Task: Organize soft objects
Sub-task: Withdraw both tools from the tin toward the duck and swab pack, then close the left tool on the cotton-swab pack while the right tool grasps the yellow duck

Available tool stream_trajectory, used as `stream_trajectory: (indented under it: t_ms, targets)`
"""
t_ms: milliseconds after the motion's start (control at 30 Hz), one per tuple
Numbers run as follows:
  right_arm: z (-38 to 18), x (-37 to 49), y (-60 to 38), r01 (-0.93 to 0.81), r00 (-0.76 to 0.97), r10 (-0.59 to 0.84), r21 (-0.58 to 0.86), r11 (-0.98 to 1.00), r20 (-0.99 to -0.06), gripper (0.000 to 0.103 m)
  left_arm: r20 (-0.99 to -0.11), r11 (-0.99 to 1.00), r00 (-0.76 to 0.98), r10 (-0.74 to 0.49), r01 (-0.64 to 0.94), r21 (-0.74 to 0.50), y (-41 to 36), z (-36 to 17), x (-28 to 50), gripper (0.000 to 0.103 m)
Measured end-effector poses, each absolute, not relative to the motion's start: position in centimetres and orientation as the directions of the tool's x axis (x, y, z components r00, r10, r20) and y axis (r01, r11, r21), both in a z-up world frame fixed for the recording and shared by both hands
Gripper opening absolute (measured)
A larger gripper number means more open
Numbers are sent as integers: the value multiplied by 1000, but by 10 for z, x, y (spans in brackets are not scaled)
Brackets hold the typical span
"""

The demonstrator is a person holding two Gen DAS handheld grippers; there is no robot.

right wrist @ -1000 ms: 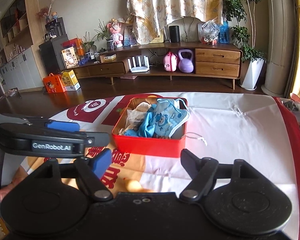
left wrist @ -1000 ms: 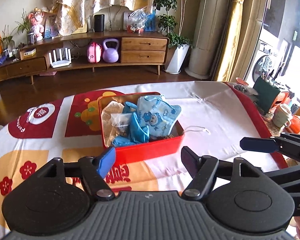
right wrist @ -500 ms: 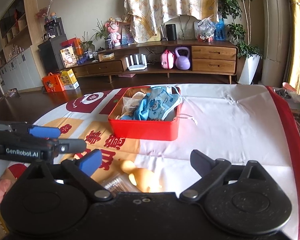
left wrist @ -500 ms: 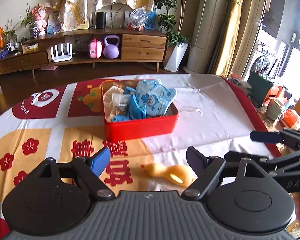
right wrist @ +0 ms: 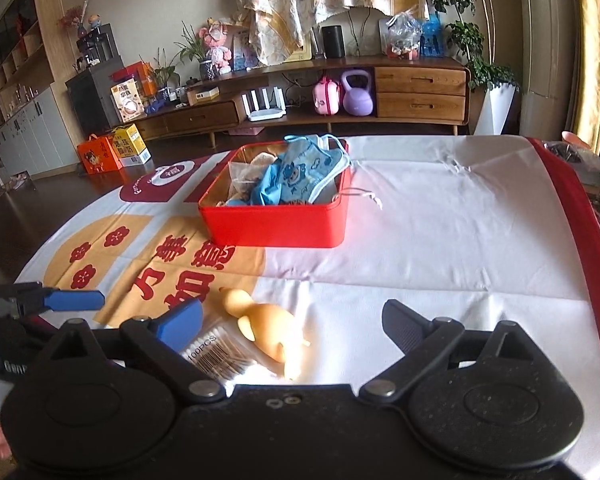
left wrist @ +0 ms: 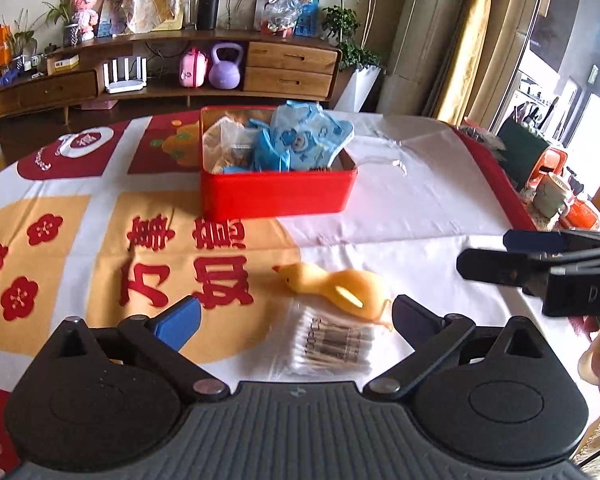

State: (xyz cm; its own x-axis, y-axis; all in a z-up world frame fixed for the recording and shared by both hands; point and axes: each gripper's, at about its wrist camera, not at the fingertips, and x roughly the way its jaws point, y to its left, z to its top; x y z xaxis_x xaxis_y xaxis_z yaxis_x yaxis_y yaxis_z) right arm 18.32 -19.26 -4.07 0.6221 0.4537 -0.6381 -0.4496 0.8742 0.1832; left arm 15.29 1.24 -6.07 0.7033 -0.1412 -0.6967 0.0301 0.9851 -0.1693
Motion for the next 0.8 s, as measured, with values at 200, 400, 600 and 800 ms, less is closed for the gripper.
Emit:
stream_trajectory:
  t_ms: [200,400,600,800]
  targets:
    - [-54,191,-188,-450,599,452,189,873,-661,96,-707,984,686,-171,83,-158,1,-79,150,103]
    - [-70,202,-182,-451,568,447,193,871,-691,96,-719,986,675,-169,111,-127,-12,-95,153,103]
    - [-90,214,-171,-466,524,446,194,863,-726,95,-742,988,655,-147,136,-76,-23,-113,162,103]
    - [-106,225,-162,-488,482,451,197,850,-751,91,-751,985,641,-157,156,-72,-26,-126,170,103]
